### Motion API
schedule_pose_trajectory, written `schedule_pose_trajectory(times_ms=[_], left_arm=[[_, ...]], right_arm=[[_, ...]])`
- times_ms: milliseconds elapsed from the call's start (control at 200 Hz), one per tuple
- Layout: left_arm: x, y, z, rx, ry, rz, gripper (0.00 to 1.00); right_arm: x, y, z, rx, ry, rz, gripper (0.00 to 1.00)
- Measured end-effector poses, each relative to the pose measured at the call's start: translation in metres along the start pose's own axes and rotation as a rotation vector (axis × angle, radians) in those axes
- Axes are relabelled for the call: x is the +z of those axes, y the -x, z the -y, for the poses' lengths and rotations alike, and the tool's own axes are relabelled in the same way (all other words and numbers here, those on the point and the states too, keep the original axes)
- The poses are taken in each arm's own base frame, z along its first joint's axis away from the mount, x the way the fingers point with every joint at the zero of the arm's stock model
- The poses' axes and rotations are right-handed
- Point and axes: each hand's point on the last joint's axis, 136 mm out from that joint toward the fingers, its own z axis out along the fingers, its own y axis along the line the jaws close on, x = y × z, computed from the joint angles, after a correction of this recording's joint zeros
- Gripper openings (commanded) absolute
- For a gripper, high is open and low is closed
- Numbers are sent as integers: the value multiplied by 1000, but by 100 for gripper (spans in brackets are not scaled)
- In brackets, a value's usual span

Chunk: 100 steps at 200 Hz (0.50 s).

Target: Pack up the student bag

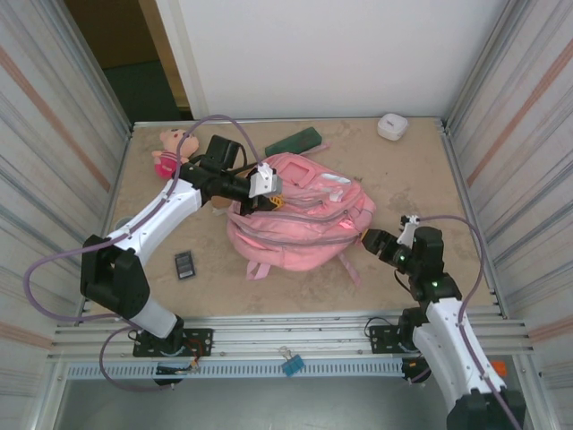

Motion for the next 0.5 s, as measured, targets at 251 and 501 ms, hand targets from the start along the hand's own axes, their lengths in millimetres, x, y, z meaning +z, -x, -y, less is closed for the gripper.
schedule_pose_trajectory(times_ms=[251,501], left_arm=[[-3,4,-4,7,9,11,0],[-3,5,-4,5,8,14,0]], right_arm=[[-11,-14,-7,75,87,13,52],[-1,-20,-12,164,131,-52,59]])
